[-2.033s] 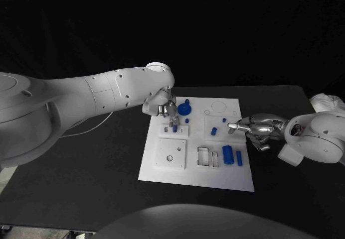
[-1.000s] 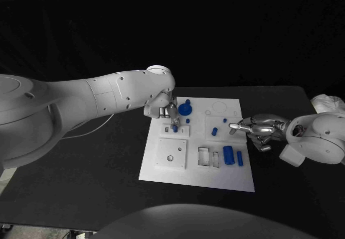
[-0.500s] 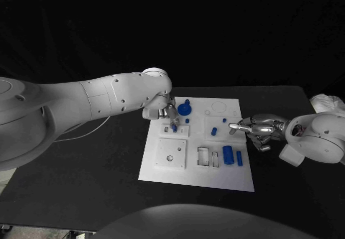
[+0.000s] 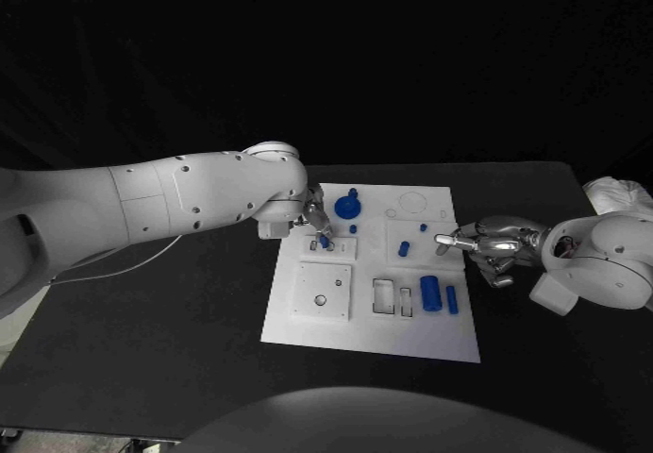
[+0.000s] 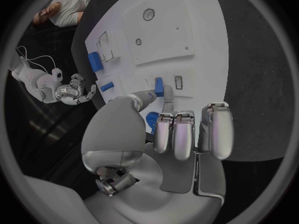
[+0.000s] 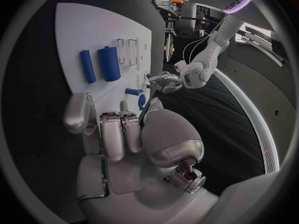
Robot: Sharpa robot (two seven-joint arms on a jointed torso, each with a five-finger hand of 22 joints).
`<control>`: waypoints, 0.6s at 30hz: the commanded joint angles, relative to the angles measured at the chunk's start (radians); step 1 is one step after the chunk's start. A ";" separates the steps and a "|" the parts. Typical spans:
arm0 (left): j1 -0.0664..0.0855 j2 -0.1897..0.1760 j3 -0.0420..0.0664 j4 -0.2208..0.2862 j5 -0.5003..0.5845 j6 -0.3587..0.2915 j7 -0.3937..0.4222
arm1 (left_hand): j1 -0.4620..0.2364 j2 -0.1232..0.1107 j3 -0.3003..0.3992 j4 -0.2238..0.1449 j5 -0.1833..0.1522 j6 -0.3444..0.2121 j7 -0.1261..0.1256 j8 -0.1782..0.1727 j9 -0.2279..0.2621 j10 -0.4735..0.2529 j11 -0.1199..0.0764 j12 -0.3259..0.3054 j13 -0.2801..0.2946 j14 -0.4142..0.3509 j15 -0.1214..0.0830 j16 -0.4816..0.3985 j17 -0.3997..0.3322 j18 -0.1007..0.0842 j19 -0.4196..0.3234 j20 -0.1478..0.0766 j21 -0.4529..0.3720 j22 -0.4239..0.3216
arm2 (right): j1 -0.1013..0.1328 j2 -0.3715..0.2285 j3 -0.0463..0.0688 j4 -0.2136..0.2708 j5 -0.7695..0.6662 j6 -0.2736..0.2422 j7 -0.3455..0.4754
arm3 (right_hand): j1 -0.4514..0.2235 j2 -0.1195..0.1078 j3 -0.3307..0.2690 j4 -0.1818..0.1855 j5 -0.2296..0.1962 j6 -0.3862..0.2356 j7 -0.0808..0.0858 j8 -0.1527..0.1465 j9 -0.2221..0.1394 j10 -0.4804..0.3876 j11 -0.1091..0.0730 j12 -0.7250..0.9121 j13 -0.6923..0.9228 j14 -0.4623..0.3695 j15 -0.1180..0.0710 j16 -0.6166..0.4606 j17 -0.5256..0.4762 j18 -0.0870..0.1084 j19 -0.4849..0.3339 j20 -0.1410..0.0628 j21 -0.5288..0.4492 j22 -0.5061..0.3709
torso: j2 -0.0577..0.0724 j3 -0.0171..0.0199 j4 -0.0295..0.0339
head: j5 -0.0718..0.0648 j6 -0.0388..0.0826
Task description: Assemble the parts on the task board
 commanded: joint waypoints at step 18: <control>-0.069 -0.188 -0.027 0.301 -0.234 -0.564 -0.028 | -0.022 0.001 0.032 -0.016 -0.035 -0.001 -0.008 0.014 0.012 0.106 -0.012 0.002 0.263 0.105 -0.010 0.002 0.263 -0.004 0.026 -0.010 -0.012 0.194 | -0.010 -0.005 0.000 -0.008 -0.002 -0.020 0.014 | 0.006 0.001 0.007 -0.002 0.005 0.001 -0.001 -0.001 -0.002 0.029 -0.005 -0.009 0.075 0.040 0.002 -0.010 0.185 -0.004 -0.014 -0.001 -0.012 0.136 | -0.015 0.0049 0.0082 | 0.002 0.000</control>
